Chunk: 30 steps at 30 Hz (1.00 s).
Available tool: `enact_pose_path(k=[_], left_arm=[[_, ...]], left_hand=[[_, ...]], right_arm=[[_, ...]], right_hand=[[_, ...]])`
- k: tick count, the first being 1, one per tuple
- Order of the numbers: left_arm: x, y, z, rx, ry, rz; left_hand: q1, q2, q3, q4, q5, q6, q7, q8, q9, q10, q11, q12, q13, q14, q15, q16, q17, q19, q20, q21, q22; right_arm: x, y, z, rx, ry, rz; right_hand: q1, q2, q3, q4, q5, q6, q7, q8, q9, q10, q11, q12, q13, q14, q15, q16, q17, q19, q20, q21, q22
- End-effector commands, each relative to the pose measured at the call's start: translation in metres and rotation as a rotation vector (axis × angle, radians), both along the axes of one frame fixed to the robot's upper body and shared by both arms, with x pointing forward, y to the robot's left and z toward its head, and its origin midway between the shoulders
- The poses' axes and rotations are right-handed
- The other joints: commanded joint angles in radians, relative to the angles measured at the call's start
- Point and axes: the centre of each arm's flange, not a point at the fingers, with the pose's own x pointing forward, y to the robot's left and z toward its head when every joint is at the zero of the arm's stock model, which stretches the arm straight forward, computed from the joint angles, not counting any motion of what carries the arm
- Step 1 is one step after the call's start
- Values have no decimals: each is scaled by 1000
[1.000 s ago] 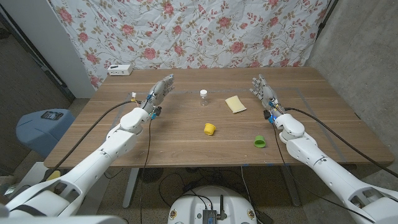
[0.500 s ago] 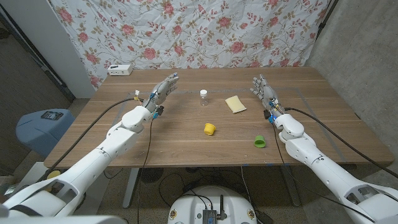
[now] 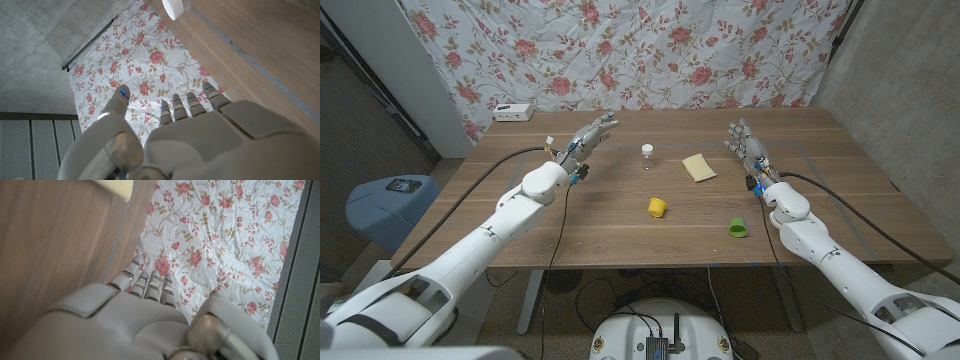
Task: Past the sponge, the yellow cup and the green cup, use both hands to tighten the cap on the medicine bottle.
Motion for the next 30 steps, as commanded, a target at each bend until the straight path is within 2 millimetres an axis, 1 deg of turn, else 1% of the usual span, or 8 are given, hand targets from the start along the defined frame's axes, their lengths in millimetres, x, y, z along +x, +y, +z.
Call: enact_pose_path(k=[1, 5, 8, 11, 12, 13, 17, 30], left_arm=[[-8, -10, 10, 78, -46, 70], [-13, -14, 6, 86, -45, 77], [-16, -15, 4, 97, -42, 87], [-19, -17, 3, 121, -54, 113], [-20, -17, 3, 131, -57, 123], [-21, -18, 3, 138, -63, 132], [-23, -21, 1, 148, -75, 166], [-26, -32, -7, 158, -101, 213]], left_hand=[[43, -15, -1, -12, 4, 1, -35, 6, 4, 10, -15, 7, 2, 10, -43, 5, 1, -36, -4, -7, 2], [100, -32, -10, -9, 4, -53, -75, -11, 4, 5, -18, 1, 2, 7, -44, 3, 1, -83, 2, -7, 2], [149, -33, -22, 1, 3, -159, -78, -21, 5, -42, -22, -13, 2, -25, -37, -2, 2, -123, 4, -5, 2], [167, -33, -31, 4, 3, -216, -78, -22, 5, -59, -22, -14, 3, -34, -42, -1, 2, -153, 0, -6, 3], [171, -32, -33, 5, 3, -226, -78, -21, 5, -61, -22, -13, 3, -35, -40, 0, 2, -166, -1, -9, 3], [180, -32, -38, 7, 2, -246, -78, -18, 5, -63, -24, -10, 3, -44, -42, 0, 2, -213, 3, -14, 3], [193, -33, -48, 9, 3, -270, -78, -14, 5, -74, -27, -9, 3, -53, -50, 1, 2, -273, 12, -14, 3], [224, -49, -66, 5, 7, -357, -77, -20, 5, -94, -12, -11, 3, -18, -55, 10, 1, -299, 16, -2, 3]], right_arm=[[5, -3, -1, 7, 9, 3], [5, -3, -1, 10, 11, 5], [5, -4, -2, 11, 10, 2], [5, -4, -3, 14, 11, 3], [5, -4, -3, 14, 11, 3], [5, -4, -3, 15, 11, 3], [5, -4, -4, 14, 13, 3], [3, -7, -4, 12, 11, -3]], right_hand=[[-1, 1, 1, -3, 10, 4, 1, 7, 2, 5, 3, 7, 2, 10, -17, 7, 2, 11, -42, -1, 5], [-1, 1, 2, -3, 11, 6, 1, 8, 2, 5, 3, 7, 2, 14, -13, 8, 1, 13, -37, -2, 5], [-2, 2, 2, -3, 12, 5, 0, 7, 2, 7, 7, 7, 2, 16, -9, 9, 0, 14, -34, -4, 5], [-2, 2, 3, -3, 12, 6, -1, 8, 2, 6, 5, 7, 2, 16, -9, 9, -1, 15, -33, -5, 5], [-3, 2, 3, -3, 12, 6, 0, 8, 2, 6, 6, 7, 2, 16, -9, 9, -1, 15, -33, -5, 5], [-3, 3, 3, -3, 12, 5, 0, 7, 2, 6, 5, 7, 2, 16, -9, 9, -1, 16, -33, -5, 5], [-3, 3, 3, -3, 13, 7, 0, 8, 2, 7, 7, 7, 2, 16, -9, 9, -2, 16, -33, -7, 6], [-6, 4, 4, -3, 14, 10, 1, 9, 2, 12, 11, 9, 2, 18, -7, 10, -4, 18, -33, -10, 6]])
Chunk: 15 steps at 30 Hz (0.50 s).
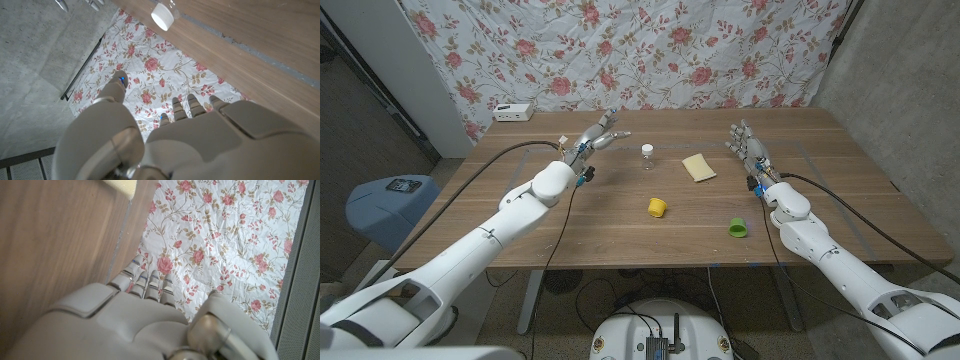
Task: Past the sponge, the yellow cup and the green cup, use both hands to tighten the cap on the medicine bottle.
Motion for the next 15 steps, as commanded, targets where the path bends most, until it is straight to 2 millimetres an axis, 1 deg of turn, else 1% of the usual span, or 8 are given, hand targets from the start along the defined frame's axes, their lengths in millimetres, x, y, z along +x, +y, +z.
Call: enact_pose_path(k=[1, 5, 6, 7, 9, 11, 13, 15], left_arm=[[-5, -11, -8, 7, -31, 42], [-6, -13, -11, 12, -34, 52], [-6, -14, -12, 15, -38, 57], [-6, -14, -13, 15, -38, 60], [-6, -15, -14, 17, -39, 60], [-6, -16, -16, 18, -41, 73], [-6, -16, -17, 18, -45, 71], [-6, -17, -18, 14, -59, 93]], left_hand=[[18, -4, -9, 4, 7, -152, -1, 0, 5, -16, 3, -3, 3, -2, -57, 2, 1, -76, 6, 9, 3], [29, -9, -15, 3, 8, -190, 1, -2, 5, -17, 9, -2, 2, 1, -57, 2, 1, -78, 4, 11, 3], [34, -12, -18, 2, 9, -206, 1, -2, 5, -25, 16, -4, 2, 1, -56, 1, 0, -79, 5, 12, 3], [36, -14, -19, 2, 9, -213, 1, -2, 5, -26, 16, -4, 2, 0, -59, 0, 0, -81, 2, 12, 3], [41, -17, -23, 2, 9, -227, 1, 0, 6, -31, 19, -5, 1, -4, -50, -2, 0, -85, 0, 11, 3], [46, -20, -26, 2, 10, -237, 1, 1, 6, -35, 23, -6, 1, -5, -48, -2, 0, -90, -1, 10, 3], [48, -22, -28, 2, 10, -241, 1, 3, 6, -32, 26, -4, 1, 0, -45, 0, 0, -91, 0, 11, 3], [57, -25, -33, 4, 12, -248, 2, 8, 6, -11, 28, 4, 0, 25, -42, 7, -1, -90, 4, 13, 3]], right_arm=[[-2, -3, -2, -2, 2, -4], [-3, -4, -3, 0, 4, -3], [-3, -4, -3, 0, 4, -3], [-2, -4, -3, 0, 5, -1], [-2, -4, -3, -1, 5, 0], [-1, -3, -3, -1, 3, 3], [0, -3, -2, -1, 1, 5], [1, -2, -2, 0, 0, 7]], right_hand=[[-3, 0, 0, 1, 7, 8, 2, 4, 2, 4, 4, 5, 2, 7, -7, 6, 1, 9, -35, -4, 6], [-4, 1, 1, 1, 7, 7, 2, 4, 2, 6, 7, 5, 2, 7, -8, 6, 0, 8, -39, -7, 6], [-4, 1, 1, 1, 7, 7, 2, 4, 2, 6, 7, 5, 2, 7, -8, 6, 0, 8, -39, -7, 6], [-4, 1, 1, 1, 8, 8, 2, 4, 2, 6, 7, 5, 2, 7, -8, 6, 0, 8, -40, -7, 6], [-5, 1, 1, 1, 8, 8, 2, 4, 2, 5, 8, 5, 2, 6, -8, 5, 0, 7, -40, -8, 6], [-5, 1, 1, 1, 8, 7, 1, 4, 2, 6, 7, 5, 2, 6, -8, 5, 0, 6, -41, -9, 6], [-5, 1, 2, 1, 8, 8, 2, 4, 2, 6, 8, 5, 2, 6, -8, 5, -1, 6, -41, -9, 6], [-5, 1, 2, 0, 8, 8, 1, 4, 2, 7, 8, 5, 2, 5, -7, 5, -1, 5, -41, -11, 6]])
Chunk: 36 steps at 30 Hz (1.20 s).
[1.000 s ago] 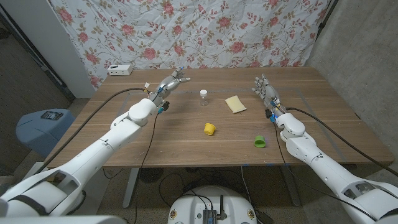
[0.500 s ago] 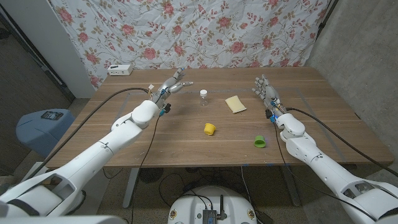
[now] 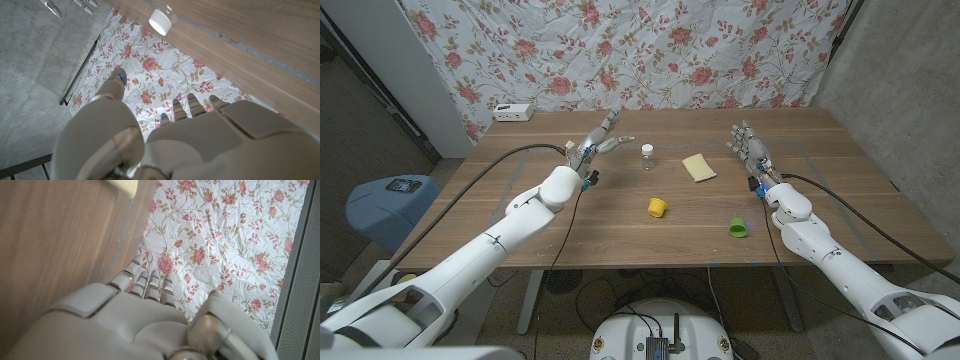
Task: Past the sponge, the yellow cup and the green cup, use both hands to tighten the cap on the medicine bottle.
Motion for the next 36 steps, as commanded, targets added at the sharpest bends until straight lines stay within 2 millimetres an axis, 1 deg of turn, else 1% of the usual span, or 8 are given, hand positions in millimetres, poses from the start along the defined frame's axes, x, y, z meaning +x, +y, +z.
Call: enact_pose_path(k=[1, 12, 19, 24, 31, 33, 34, 36], left_arm=[[-1, -6, -8, 0, -35, 49], [4, -11, -18, -27, -47, 91], [10, -13, -26, -45, -41, 103], [16, -15, -32, -64, -33, 98], [26, -23, -35, -102, -40, 76], [28, -25, -35, -100, -51, 78], [29, -26, -35, -103, -52, 75], [31, -28, -36, -113, -50, 64]], left_hand=[[24, -4, -13, 7, 8, -246, 2, 13, 6, 40, 2, 15, 0, 43, -45, 10, 2, -83, 8, 9, 3], [67, -4, -28, 7, 11, -217, 5, 30, 6, 124, 3, 31, -1, 141, -52, 19, 1, -48, 3, 17, 2], [87, -3, -40, 9, 11, -196, 18, 35, 5, 170, 5, 34, -3, 195, -57, 21, 0, -17, -18, 20, 2], [87, -4, -47, 13, 10, -190, 24, 36, 5, 177, 1, 31, -3, 204, -62, 18, 0, -12, -29, 19, 2], [84, -15, -60, 16, 12, -185, 21, 31, 5, 189, -14, 27, -3, 212, -79, 13, 0, -20, -18, 13, 1], [87, -15, -63, 16, 13, -178, 19, 32, 5, 200, -20, 28, -3, 221, -84, 13, 0, -21, -36, 11, 1], [90, -16, -68, 16, 15, -171, 19, 32, 5, 214, -21, 27, -3, 234, -87, 12, 0, -22, -67, 9, 1], [93, -17, -72, 16, 17, -166, 18, 32, 5, 220, -21, 26, -3, 242, -90, 12, 0, -16, -79, 11, 1]], right_arm=[[4, 1, -1, 1, -1, 9], [8, 6, -2, 2, 2, 24], [8, 7, -2, -4, 2, 24], [7, 5, -3, 1, 0, 20], [5, 4, -6, 0, 3, 20], [5, 4, -6, 0, 3, 20], [4, 4, -6, 1, 2, 20], [4, 4, -6, 2, 0, 19]], right_hand=[[-6, 1, 2, 0, 9, 8, 1, 4, 2, 6, 5, 5, 2, 6, -7, 5, -1, 4, -41, -4, 6], [-6, 2, 4, 0, 10, 14, -1, 6, 2, 10, 7, 7, 2, 5, -7, 5, -2, 1, -41, -8, 6], [-7, 3, 5, -1, 10, 16, -1, 7, 2, 10, 5, 6, 2, 5, -7, 5, -3, 0, -41, -9, 6], [-7, 3, 6, -1, 11, 17, -2, 7, 2, 11, 5, 6, 3, 5, -7, 5, -3, 1, -41, -9, 6], [-8, 2, 6, -1, 11, 17, -2, 6, 2, 13, 6, 7, 3, 5, -7, 5, -3, 1, -42, -10, 6], [-8, 2, 7, -1, 11, 17, -2, 6, 2, 13, 6, 6, 3, 5, -7, 5, -3, 1, -41, -11, 6], [-8, 2, 7, -1, 11, 17, -3, 7, 2, 12, 6, 6, 3, 5, -7, 5, -3, 1, -41, -11, 6], [-8, 2, 7, -1, 12, 17, -3, 6, 2, 11, 5, 6, 3, 5, -7, 5, -4, 1, -41, -11, 6]])
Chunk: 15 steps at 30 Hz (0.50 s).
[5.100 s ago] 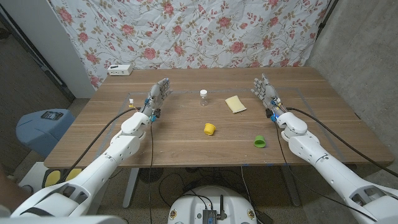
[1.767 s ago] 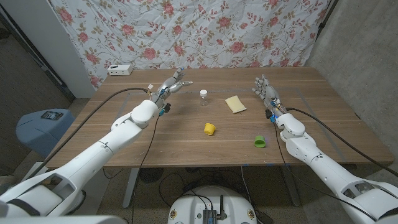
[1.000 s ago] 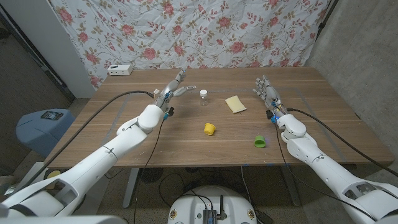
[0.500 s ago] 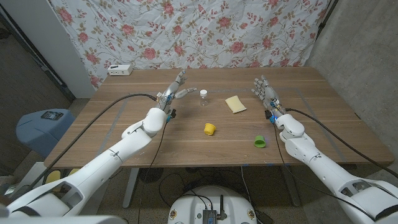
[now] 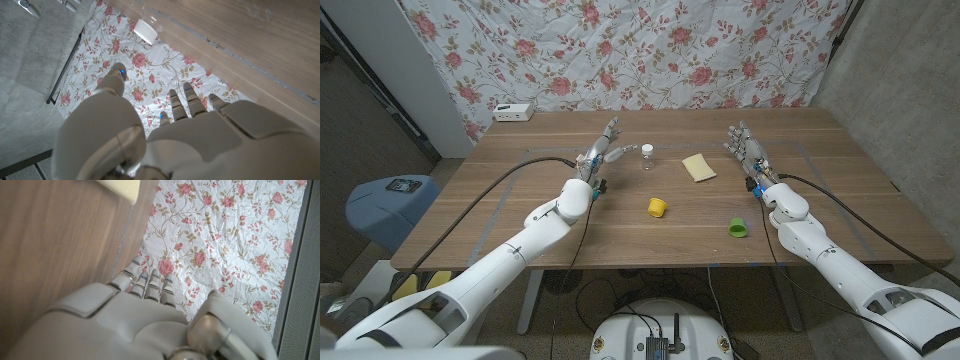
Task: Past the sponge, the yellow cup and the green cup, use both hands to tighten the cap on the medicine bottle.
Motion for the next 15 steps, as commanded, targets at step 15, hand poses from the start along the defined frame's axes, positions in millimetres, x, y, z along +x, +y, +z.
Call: enact_pose_path(k=[15], left_arm=[[33, -19, -16, -86, 0, -56]], left_hand=[[29, -14, -33, 2, 13, -134, -13, -1, 2, 113, -42, 5, 1, 95, -120, -1, 0, 34, -40, 5, 0]], right_arm=[[-5, 0, -4, 10, -7, -5]], right_hand=[[-5, -3, 5, 1, 5, 12, 4, 6, 3, 6, 0, 6, 3, 6, -7, 5, 0, 2, -41, -5, 6]])
